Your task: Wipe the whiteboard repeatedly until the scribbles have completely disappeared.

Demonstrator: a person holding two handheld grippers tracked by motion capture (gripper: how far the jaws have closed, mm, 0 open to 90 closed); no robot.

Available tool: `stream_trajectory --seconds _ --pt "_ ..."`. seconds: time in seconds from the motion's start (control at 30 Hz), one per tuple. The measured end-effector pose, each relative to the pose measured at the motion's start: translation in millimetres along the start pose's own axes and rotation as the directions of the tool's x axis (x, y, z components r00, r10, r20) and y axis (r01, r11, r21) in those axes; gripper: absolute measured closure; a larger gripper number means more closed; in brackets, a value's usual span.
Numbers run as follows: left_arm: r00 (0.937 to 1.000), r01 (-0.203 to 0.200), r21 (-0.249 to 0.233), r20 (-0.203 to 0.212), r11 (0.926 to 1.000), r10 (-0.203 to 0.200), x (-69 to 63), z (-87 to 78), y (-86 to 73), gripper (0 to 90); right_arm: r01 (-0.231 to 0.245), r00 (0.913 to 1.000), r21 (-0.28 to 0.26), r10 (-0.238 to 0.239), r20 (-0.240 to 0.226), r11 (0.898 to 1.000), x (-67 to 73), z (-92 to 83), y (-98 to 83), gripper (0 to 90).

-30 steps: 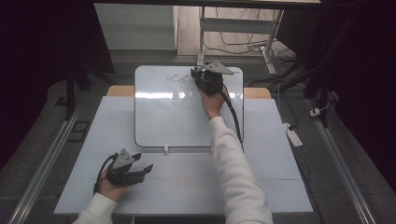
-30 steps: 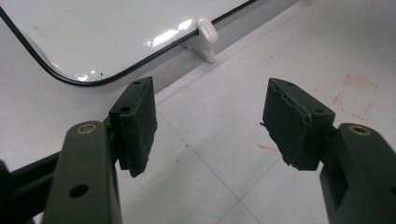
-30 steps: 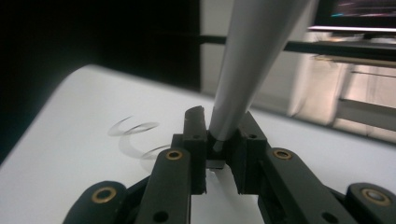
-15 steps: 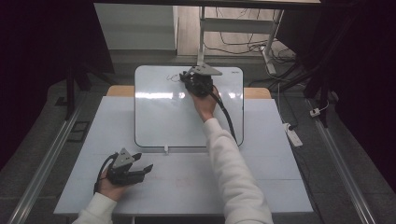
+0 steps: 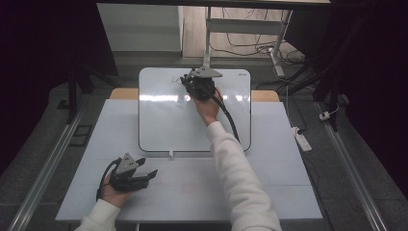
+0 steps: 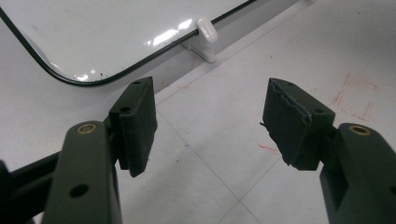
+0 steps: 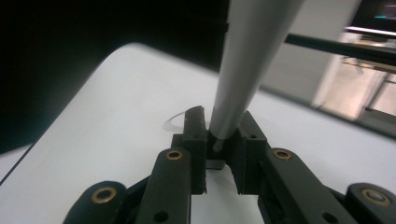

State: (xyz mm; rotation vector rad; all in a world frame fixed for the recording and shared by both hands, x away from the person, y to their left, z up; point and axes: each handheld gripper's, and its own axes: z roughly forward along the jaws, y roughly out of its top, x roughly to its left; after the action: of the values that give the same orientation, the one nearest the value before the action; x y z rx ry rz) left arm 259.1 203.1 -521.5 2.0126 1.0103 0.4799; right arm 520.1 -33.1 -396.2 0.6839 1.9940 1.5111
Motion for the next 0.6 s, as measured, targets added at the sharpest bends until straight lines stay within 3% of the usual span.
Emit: stream_trajectory --seconds 0.07,0.13,0.27,0.3,0.43,0.5,0.6 --pt "1.0 0.0 0.0 -0.001 1.0 0.0 0.2 -0.1 -0.1 35.5 -0.044 0.9975 -0.03 0.045 0.054 0.999 -7.3 -1.7 2.4 77.7" --pt "1.0 -0.001 0.003 0.002 1.0 0.001 0.6 0.9 0.1 35.5 -0.063 0.9961 -0.042 0.065 0.06 0.997 -8.2 -0.6 4.4 77.7" --pt "1.0 -0.005 0.005 0.002 1.0 0.005 0.5 1.5 0.4 35.5 0.0 1.0 -0.019 0.0 -0.004 1.0 10.2 11.4 4.2 77.7" --pt "1.0 -0.005 0.004 0.001 1.0 0.005 0.4 1.0 0.3 35.5 0.008 1.0 -0.017 -0.008 0.0 1.0 13.0 13.9 4.7 77.7" --pt "1.0 0.0 0.0 0.001 1.0 0.0 1.2 -0.1 -0.1 35.5 -0.067 0.9967 -0.046 0.069 0.043 0.997 7.9 18.1 11.4 77.7" --pt "1.0 -0.002 0.002 0.005 1.0 0.002 1.6 0.5 -0.1 35.5 -0.051 0.9977 -0.042 0.053 0.041 0.998 14.1 22.3 12.8 77.7" --pt "1.0 -0.002 0.002 0.007 1.0 0.002 1.6 0.6 0.0 35.5 -0.008 0.9999 -0.016 0.007 -0.013 1.0 28.4 29.0 9.1 77.7"
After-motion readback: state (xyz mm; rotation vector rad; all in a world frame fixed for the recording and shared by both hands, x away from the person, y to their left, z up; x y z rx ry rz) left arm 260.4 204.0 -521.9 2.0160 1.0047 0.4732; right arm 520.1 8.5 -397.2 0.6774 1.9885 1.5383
